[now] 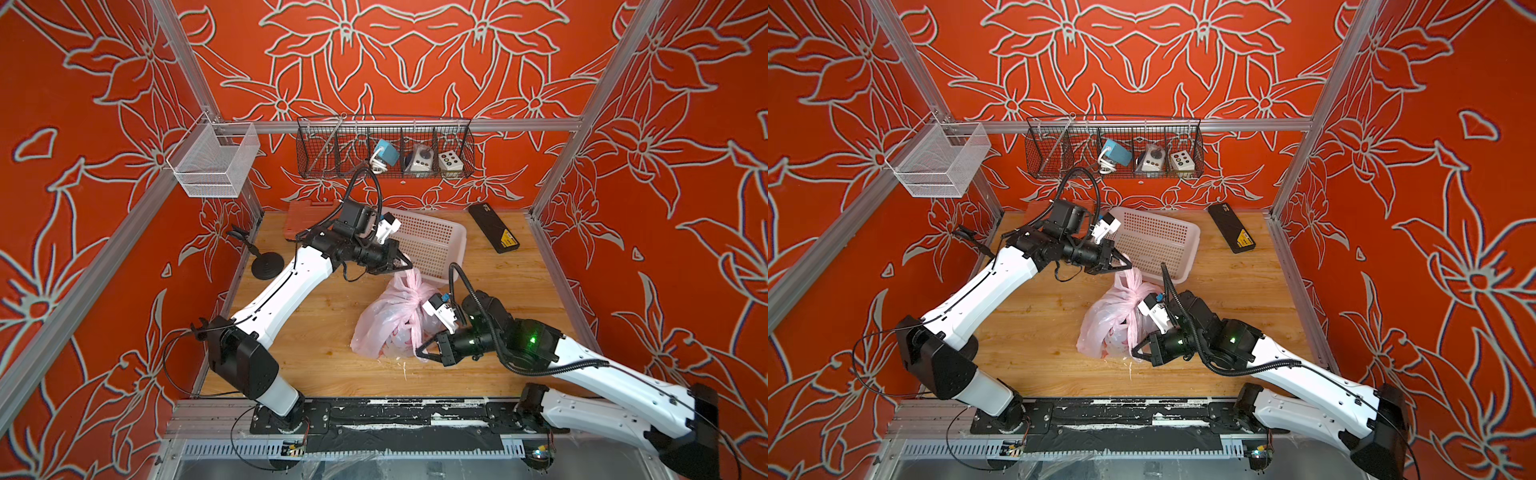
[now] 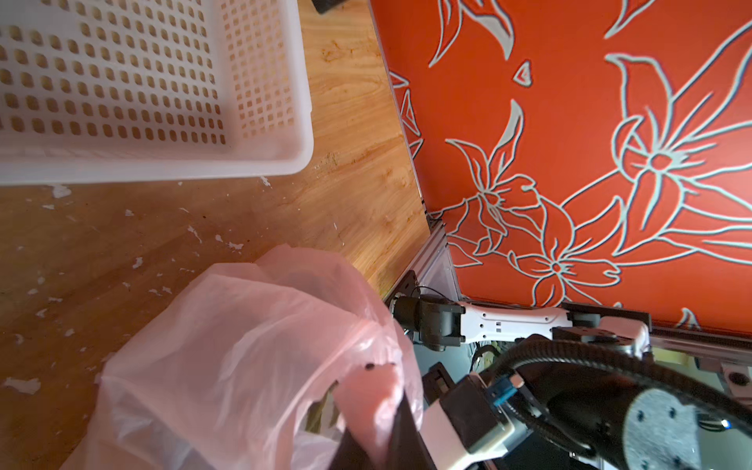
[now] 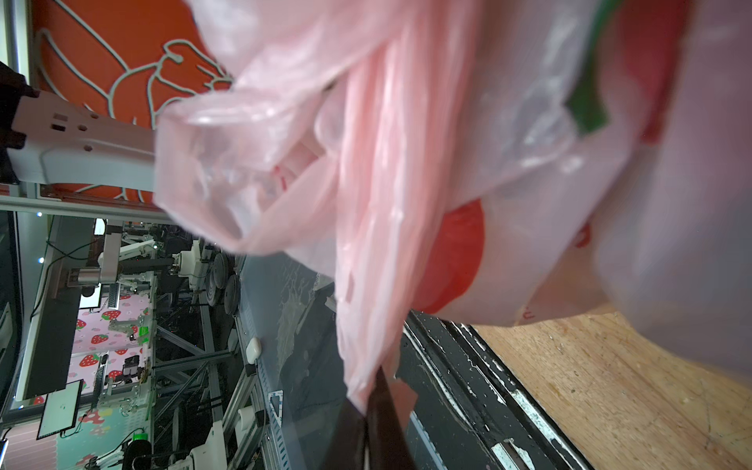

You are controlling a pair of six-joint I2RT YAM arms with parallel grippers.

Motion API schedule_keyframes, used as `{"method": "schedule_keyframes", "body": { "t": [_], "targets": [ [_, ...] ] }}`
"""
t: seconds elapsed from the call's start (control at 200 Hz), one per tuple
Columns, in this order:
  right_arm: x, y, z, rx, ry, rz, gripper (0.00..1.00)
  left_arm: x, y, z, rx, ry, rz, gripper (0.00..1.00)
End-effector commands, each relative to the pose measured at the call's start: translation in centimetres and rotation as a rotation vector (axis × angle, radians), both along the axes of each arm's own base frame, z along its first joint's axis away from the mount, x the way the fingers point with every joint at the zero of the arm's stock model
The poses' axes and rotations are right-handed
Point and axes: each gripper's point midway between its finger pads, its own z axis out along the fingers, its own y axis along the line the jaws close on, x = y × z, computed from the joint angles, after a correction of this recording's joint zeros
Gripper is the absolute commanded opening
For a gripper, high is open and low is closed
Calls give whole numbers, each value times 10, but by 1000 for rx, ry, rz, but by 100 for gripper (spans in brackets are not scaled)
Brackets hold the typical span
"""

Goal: Place the pineapple into a plastic bag & tie a knot
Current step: Tie the plastic bag at the center of the board.

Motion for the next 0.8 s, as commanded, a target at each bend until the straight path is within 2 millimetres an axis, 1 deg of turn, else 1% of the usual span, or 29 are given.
{"method": "schedule_keyframes", "body": {
  "t": [0.0, 0.065, 0.135, 0.215, 0.285, 0.395, 0.49, 0.55, 0.61, 0.696, 0.796],
  "targets": [
    [-8, -7, -10, -15, 32, 6, 0, 36, 36, 37, 34, -173, 140, 0],
    [-11, -11, -19, -32, 51, 3, 0, 56, 55, 47, 78, -249, 218, 0],
    [-16, -17, -28, -54, 74, 5, 0, 76, 72, 51, 135, -299, 277, 0],
    [-23, -26, -37, -61, 98, -6, 0, 96, 83, 47, 150, -287, 302, 0],
    [-27, -36, -46, -75, 113, -23, 0, 112, 90, 37, 175, -271, 314, 0],
    [-36, -53, -68, -134, 147, -42, 0, 126, 100, 25, 206, -259, 334, 0],
    [-41, -60, -84, -166, 173, -51, 0, 127, 100, 18, 206, -245, 329, 0],
    [-40, -60, -85, -172, 167, -49, 0, 121, 95, 15, 177, -229, 307, 0],
    [-33, -57, -77, -175, 132, -53, 0, 112, 89, 16, 130, -215, 278, 0],
    [-22, -52, -61, -186, 68, -58, 0, 100, 88, 12, 105, -204, 279, 0],
    [-4, -52, -45, -239, -16, -83, 0, 85, 83, 14, 44, -185, 248, 0]
  ]
}}
